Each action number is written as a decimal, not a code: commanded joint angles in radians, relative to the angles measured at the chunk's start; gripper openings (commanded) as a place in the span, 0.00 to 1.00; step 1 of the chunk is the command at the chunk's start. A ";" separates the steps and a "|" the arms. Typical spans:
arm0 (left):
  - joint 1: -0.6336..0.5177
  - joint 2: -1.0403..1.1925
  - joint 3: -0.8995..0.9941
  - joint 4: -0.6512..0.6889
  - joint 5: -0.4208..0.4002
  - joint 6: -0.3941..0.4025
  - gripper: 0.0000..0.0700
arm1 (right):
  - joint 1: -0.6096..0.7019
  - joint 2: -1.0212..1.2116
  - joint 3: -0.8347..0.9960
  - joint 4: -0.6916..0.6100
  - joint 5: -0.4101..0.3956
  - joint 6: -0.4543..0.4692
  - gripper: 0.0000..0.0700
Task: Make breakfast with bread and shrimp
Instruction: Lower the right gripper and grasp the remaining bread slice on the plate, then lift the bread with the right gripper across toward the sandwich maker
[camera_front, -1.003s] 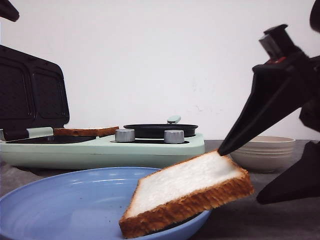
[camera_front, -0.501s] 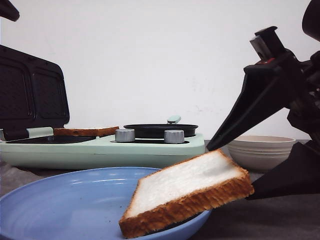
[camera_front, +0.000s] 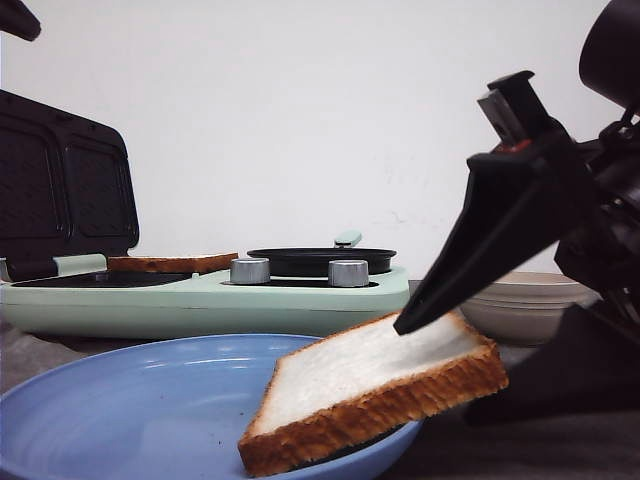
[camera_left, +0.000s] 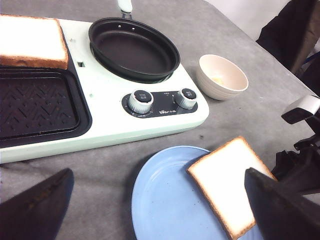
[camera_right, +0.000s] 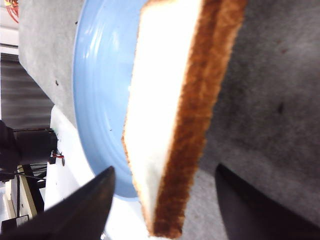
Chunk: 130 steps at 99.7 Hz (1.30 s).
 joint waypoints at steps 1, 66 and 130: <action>-0.003 0.003 0.001 0.014 0.000 0.009 0.90 | 0.010 0.016 0.005 0.025 -0.002 0.006 0.15; -0.011 0.002 0.001 0.021 -0.040 0.009 0.90 | 0.010 -0.019 0.071 0.132 -0.025 0.088 0.00; -0.005 0.000 0.001 0.116 -0.191 -0.003 0.90 | 0.029 0.083 0.483 0.033 0.005 0.060 0.00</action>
